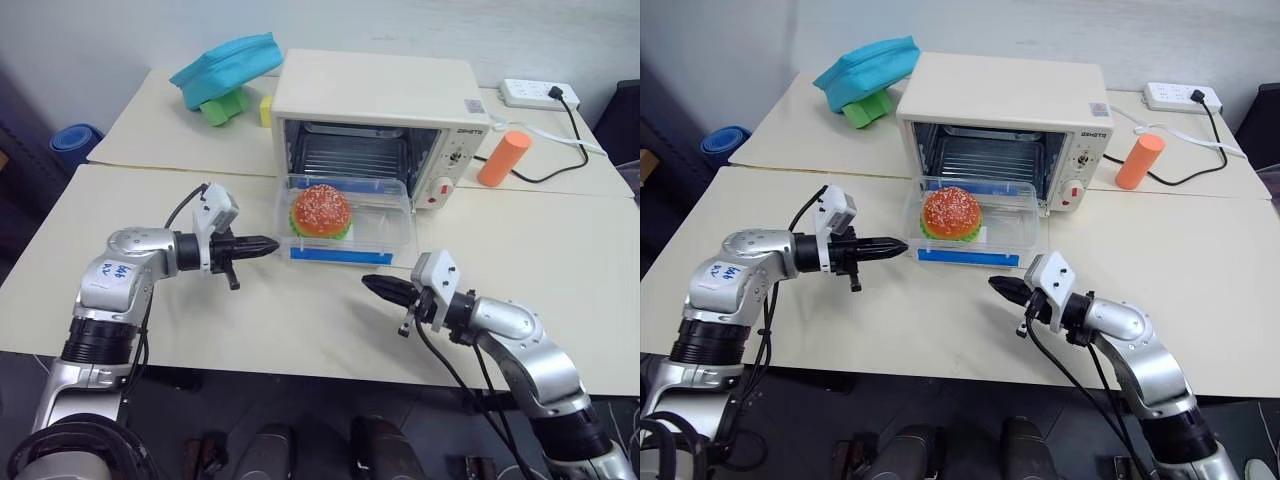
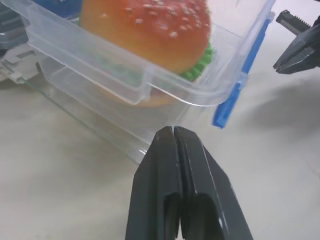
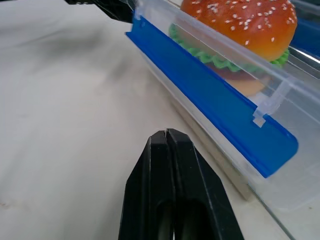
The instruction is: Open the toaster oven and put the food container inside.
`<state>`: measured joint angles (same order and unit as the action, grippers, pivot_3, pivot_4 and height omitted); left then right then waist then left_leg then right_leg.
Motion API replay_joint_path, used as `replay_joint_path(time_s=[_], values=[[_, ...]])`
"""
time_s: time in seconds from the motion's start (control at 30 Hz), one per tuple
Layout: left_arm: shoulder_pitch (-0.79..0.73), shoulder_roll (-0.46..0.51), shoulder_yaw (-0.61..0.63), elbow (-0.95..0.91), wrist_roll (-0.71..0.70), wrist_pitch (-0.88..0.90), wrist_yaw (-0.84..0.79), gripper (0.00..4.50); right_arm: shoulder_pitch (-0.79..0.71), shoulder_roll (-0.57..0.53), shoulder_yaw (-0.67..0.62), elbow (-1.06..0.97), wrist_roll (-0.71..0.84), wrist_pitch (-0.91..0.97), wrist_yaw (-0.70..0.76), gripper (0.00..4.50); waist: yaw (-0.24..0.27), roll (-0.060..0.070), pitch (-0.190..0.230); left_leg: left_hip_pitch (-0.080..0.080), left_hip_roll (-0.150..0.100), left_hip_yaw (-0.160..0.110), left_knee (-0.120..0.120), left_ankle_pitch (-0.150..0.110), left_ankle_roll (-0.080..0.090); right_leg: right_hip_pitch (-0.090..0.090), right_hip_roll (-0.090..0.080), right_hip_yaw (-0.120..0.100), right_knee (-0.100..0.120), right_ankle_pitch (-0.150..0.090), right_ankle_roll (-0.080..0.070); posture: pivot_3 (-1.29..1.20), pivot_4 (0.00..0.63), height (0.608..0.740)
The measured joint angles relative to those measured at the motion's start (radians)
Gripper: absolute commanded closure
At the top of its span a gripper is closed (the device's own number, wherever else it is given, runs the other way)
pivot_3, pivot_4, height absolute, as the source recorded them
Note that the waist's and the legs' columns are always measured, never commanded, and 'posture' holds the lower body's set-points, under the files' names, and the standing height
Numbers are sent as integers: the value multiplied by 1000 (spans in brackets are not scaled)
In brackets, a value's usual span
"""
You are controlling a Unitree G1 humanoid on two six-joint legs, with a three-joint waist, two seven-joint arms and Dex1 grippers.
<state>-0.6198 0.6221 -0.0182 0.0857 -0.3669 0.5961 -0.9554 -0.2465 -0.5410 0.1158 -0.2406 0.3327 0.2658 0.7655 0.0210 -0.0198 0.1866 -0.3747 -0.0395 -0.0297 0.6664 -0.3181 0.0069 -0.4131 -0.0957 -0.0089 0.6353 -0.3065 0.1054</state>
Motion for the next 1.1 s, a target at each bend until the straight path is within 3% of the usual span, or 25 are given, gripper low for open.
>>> replay_joint_path(time_s=[0.17,0.27,0.5,0.67,0.73,0.87,1.1], values=[[2,-107,11,1,10,-24,115,4488,-97,35,-2,112,-40,-48,-3,4500,-2,0,0,0,0,0,1,0,0,0,1,0,1,0,0,0,150,740],[17,-113,15,-16,9,-21,135,4488,-118,36,-7,164,-56,-70,2,4500,-10,0,0,0,1,0,0,0,0,0,1,0,2,0,0,0,150,740],[51,5,36,-32,20,-23,116,4488,-118,44,-7,176,-59,-87,18,4500,-26,0,0,0,1,0,-1,0,-1,-1,1,0,2,0,0,0,150,740],[92,172,59,-56,-37,18,-60,4488,-91,45,-14,167,-56,-89,21,4500,-26,0,0,1,1,0,-2,0,0,0,1,0,2,0,0,0,150,740],[130,196,48,-120,-86,67,-136,4488,-69,35,-18,166,-55,-86,28,4500,-22,1,0,0,1,0,-2,-1,1,0,-1,0,2,0,0,0,150,740],[138,103,-2,-189,-105,83,-121,4488,-60,17,-34,166,-57,-84,32,4500,-10,1,0,0,-1,-1,0,-1,2,3,-2,0,-4,0,1,0,150,740],[102,-114,-68,-152,-52,46,55,4488,-111,-12,-50,204,-77,-88,42,4500,-22,1,0,1,1,0,0,0,1,1,1,0,-2,1,1,0,150,740]])
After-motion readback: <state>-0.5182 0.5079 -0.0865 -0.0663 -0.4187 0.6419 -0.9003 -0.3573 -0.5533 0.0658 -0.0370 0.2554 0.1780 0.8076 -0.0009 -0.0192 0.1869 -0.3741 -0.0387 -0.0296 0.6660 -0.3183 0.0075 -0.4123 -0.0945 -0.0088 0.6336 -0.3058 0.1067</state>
